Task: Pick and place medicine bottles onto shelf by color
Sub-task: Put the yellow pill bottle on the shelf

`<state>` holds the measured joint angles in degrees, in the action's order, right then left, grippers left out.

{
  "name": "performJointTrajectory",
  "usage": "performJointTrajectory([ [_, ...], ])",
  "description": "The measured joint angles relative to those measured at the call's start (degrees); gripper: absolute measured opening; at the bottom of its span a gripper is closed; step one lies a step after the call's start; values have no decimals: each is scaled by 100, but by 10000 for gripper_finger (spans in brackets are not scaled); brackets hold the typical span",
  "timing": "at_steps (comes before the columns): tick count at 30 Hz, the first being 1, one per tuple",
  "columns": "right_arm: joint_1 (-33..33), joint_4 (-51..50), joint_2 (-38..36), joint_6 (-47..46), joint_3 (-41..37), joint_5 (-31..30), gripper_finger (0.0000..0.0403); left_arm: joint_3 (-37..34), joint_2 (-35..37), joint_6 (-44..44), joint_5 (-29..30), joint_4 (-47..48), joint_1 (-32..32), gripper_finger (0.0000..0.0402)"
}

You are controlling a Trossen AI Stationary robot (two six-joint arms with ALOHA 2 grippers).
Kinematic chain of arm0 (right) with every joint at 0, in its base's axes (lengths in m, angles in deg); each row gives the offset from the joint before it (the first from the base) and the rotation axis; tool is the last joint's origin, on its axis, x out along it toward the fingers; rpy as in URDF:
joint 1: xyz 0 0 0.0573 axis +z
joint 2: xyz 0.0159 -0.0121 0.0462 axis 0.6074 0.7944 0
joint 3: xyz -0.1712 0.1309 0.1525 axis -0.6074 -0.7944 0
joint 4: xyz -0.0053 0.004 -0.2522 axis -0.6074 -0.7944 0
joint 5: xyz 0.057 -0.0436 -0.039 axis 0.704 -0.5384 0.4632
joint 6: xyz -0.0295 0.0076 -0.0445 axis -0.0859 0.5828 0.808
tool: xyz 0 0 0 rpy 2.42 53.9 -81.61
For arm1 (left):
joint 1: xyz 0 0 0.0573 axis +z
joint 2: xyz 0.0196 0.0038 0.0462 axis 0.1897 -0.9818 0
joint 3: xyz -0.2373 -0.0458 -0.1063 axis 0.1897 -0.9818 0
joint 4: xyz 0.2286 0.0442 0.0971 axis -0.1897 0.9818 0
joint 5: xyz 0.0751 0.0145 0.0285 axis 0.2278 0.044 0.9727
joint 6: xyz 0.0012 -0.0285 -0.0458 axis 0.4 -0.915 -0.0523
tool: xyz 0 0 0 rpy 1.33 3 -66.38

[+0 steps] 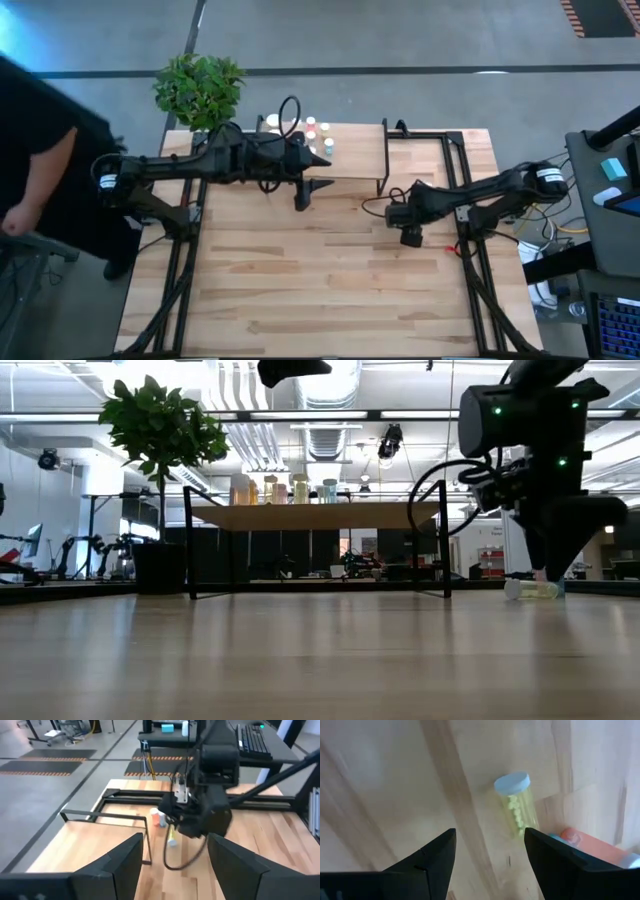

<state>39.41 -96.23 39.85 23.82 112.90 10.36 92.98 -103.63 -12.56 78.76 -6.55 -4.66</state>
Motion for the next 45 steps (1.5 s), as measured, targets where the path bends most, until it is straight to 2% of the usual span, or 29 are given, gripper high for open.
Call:
performJointTrajectory([
  [10,-223,11,-108,346,212,387,226,-78,13,-1,23,127,-124,206],
  [16,-459,-53,161,397,246,385,226,-79,17,3,242,120,-122,206],
  [20,-480,-275,399,586,580,384,226,-79,44,-5,264,113,-162,206],
  [26,-487,-472,713,1867,973,339,226,-79,141,-155,378,137,-299,206],
  [34,-549,-661,995,2813,831,337,226,-93,310,-167,790,533,-422,206],
  [45,-543,-557,977,3039,390,342,226,-176,315,-153,846,585,-443,206],
])
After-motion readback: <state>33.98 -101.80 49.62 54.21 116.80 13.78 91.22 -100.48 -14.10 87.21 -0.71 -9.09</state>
